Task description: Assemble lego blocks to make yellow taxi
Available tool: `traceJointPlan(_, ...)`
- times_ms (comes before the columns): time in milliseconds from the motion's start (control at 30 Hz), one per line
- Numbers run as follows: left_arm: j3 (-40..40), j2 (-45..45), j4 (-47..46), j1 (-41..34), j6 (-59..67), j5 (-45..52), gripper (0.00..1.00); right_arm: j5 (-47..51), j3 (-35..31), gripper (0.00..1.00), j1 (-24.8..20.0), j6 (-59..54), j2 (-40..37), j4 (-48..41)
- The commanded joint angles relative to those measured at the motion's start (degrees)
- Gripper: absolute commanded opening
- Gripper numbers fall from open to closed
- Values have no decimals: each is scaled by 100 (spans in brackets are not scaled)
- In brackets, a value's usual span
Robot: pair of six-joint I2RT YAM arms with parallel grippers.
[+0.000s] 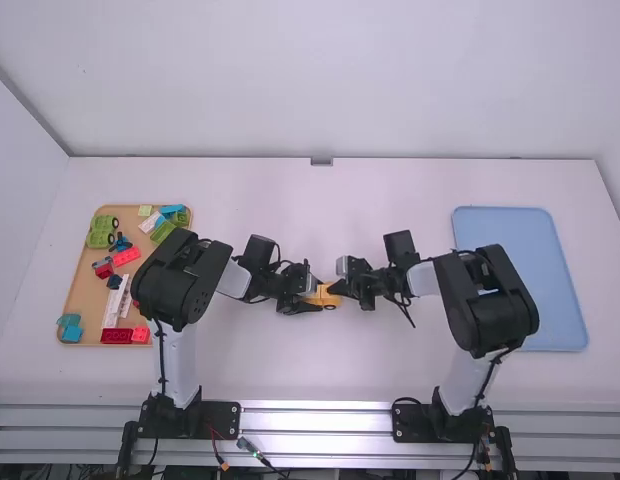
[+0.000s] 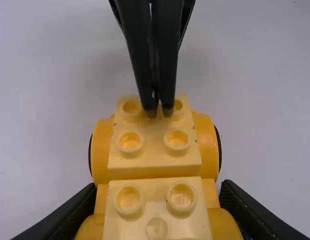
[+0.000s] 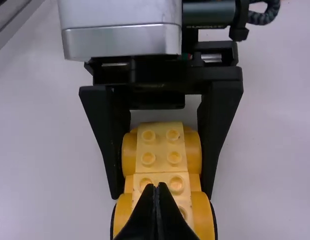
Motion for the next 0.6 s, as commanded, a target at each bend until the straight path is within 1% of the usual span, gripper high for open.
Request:
traceJointPlan(0, -15, 42, -37, -44, 42, -138, 32, 175, 2, 0, 94, 87, 225, -57)
traceJointPlan(100, -9, 42, -39, -44, 39, -136, 32, 442, -2, 0, 177, 116, 223, -66)
traceJointPlan(333, 37, 42, -39, -44, -4, -136, 30, 1451, 0, 0, 457, 455, 223, -94)
traceJointPlan(567, 35, 42, -39, -44, 0, -136, 29, 1770, 0, 0, 437, 457, 223, -208)
